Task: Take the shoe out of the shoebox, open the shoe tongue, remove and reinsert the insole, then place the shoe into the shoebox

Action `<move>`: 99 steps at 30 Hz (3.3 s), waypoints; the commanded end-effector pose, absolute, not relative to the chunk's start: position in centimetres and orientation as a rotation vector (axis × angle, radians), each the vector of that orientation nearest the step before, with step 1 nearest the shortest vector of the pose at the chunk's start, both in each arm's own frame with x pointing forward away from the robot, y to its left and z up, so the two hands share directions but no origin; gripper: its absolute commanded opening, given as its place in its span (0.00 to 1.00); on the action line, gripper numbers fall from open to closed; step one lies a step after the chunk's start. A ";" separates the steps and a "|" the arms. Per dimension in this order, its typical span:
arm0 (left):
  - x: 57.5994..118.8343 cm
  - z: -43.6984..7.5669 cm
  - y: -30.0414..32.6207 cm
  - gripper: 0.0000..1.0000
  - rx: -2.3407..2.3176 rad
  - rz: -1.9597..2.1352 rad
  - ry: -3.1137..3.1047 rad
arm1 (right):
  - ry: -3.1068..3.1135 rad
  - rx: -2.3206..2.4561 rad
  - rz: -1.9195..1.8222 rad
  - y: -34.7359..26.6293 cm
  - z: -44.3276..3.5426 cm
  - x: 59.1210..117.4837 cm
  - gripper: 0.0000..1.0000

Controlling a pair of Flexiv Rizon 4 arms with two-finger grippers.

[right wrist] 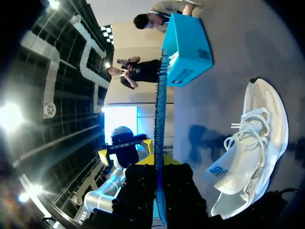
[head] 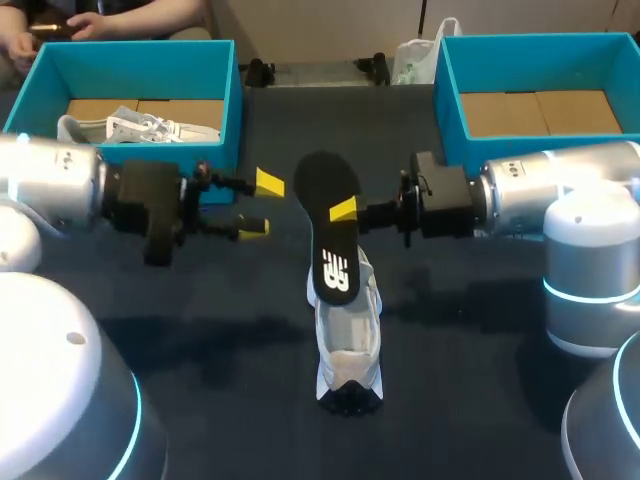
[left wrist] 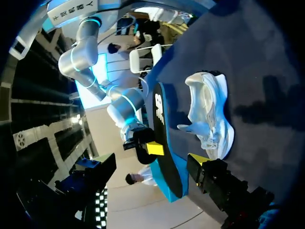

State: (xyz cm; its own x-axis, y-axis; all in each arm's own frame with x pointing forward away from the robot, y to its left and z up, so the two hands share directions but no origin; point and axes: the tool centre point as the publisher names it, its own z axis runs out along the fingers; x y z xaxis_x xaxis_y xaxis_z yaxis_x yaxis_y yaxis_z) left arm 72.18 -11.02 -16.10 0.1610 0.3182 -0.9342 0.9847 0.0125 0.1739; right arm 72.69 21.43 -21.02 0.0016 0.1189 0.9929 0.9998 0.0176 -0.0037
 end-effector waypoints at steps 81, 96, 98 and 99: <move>76.4 -13.0 -13.9 1.00 1.821 -0.843 1.850 | -1.301 -1.289 -1.139 21.6 -21.0 72.6 0.00; 76.0 -12.8 -13.7 1.00 1.802 -0.807 1.818 | -1.301 -1.289 -1.139 21.6 -21.0 72.6 0.00; 75.8 -13.2 -12.9 1.00 1.775 -0.854 1.776 | -1.301 -1.289 -1.139 21.6 -21.0 72.6 0.00; 75.8 -13.5 -12.5 1.00 1.764 -0.866 1.741 | -1.301 -1.289 -1.139 21.6 -21.0 72.6 0.00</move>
